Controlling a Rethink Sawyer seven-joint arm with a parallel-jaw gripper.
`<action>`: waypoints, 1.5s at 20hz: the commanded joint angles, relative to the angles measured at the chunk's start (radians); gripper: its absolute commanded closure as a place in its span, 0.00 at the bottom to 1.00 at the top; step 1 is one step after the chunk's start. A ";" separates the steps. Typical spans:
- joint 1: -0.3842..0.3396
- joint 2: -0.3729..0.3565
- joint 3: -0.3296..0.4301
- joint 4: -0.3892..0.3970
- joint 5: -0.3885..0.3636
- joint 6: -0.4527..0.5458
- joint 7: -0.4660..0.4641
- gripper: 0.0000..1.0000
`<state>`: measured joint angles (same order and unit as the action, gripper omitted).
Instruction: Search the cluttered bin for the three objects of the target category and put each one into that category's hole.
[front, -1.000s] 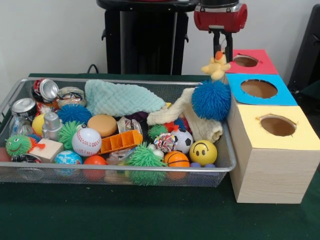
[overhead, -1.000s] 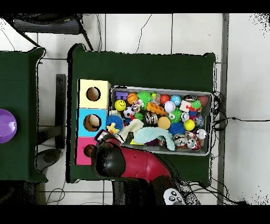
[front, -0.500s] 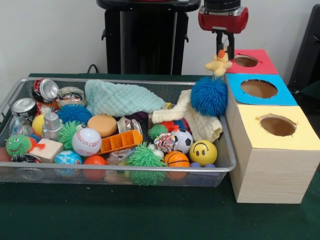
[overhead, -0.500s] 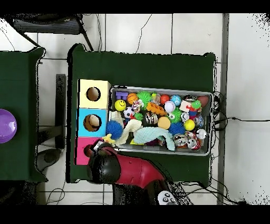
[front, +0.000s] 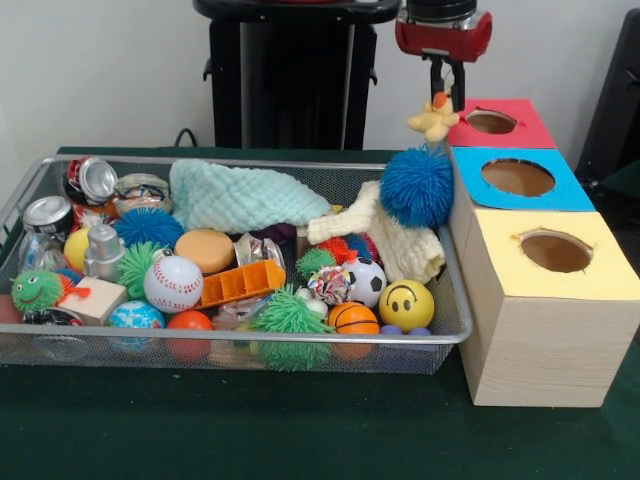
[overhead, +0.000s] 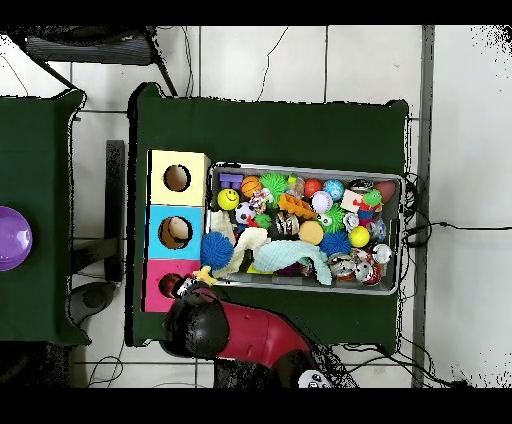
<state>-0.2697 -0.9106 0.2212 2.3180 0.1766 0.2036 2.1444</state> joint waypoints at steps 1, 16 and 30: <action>-0.048 -0.012 0.085 0.034 0.076 0.074 0.155 1.00; -0.137 -0.255 0.324 0.170 0.326 0.136 0.130 1.00; -0.118 -0.024 0.322 0.164 0.231 -0.101 0.162 1.00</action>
<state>-0.3931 -1.0386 0.5016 2.4653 0.4305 0.1837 2.1444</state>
